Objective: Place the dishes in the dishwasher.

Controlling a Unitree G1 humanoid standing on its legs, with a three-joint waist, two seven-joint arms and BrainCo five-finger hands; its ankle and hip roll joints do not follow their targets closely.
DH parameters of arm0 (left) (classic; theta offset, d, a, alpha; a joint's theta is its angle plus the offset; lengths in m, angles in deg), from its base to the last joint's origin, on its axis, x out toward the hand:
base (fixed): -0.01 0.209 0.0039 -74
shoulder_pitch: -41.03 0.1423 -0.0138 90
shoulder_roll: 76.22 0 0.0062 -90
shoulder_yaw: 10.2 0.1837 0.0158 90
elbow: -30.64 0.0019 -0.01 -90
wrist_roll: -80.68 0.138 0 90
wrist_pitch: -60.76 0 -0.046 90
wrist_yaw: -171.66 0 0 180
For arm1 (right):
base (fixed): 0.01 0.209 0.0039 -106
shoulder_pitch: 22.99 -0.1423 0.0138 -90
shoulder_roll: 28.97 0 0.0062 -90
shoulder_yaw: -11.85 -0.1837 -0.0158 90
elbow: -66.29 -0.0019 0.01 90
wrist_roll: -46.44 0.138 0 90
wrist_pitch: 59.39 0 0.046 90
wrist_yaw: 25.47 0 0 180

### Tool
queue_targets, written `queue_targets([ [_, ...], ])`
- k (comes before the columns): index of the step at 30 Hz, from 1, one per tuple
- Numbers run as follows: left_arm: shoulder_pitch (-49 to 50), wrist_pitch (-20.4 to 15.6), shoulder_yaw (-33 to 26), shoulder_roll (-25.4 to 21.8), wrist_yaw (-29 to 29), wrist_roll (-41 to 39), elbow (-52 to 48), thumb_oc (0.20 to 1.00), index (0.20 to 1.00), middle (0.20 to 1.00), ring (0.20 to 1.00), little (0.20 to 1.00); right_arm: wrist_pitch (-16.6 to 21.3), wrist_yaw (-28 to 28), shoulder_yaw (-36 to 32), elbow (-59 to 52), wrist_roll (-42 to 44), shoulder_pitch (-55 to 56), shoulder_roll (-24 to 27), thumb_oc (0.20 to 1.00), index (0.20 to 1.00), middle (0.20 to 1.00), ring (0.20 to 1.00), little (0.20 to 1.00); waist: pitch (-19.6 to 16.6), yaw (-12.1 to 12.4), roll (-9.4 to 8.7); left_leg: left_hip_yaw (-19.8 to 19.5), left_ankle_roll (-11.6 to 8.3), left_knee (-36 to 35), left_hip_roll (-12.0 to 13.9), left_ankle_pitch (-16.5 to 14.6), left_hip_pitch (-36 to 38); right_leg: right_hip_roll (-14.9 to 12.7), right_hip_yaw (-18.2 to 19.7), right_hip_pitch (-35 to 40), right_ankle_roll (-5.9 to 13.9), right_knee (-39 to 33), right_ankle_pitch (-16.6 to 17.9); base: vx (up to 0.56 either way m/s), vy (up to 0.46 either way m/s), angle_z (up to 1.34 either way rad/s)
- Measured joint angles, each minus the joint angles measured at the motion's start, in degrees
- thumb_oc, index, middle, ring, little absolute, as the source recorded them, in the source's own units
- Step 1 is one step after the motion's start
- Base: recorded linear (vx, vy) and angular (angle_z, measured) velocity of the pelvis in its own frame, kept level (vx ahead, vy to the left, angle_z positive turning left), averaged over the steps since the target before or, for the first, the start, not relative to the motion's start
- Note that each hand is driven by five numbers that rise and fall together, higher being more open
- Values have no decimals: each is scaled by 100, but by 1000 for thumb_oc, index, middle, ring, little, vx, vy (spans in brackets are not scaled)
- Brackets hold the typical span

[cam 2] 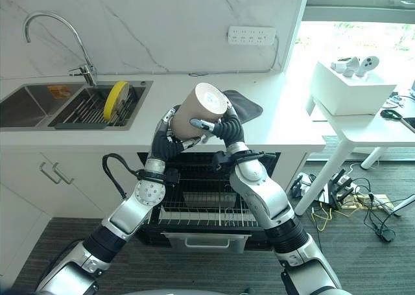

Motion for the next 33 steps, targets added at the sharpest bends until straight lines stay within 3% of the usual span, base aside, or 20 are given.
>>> queue_targets([
  [12,-1,-147,20,85,-163,2,47,200,200,200,200,200,-45,-114,20,7,-72,-375,-4,1000,1000,1000,1000,1000,-5,21,-6,-8,-2,0,-1,1,11,0,-4,20,-2,3,2,0,0,0],
  [13,0,-166,20,85,-163,2,49,200,200,200,200,200,-45,-132,21,9,-78,-376,-5,316,316,316,316,316,-6,27,-7,-9,-2,0,-1,1,13,-1,-5,22,-2,3,2,0,0,0],
  [14,0,-170,14,84,-173,2,60,200,200,200,200,200,-48,-166,29,9,-135,-376,-6,200,200,200,200,200,-6,33,-8,-9,-2,0,-1,2,15,0,-5,23,-2,3,2,0,0,0],
  [24,-1,-235,-21,83,-253,2,243,200,200,200,200,200,-182,-534,20,196,-869,-527,123,200,200,200,200,200,-27,77,-53,-10,-3,0,0,3,34,2,-4,44,-2,4,2,0,0,0],
  [33,-1,-312,-23,76,-247,-48,268,200,200,200,200,200,12,-593,121,213,-1528,-532,127,200,200,200,200,200,-45,77,-84,-9,-3,0,-1,2,33,1,-2,42,-2,3,2,0,0,0],
])
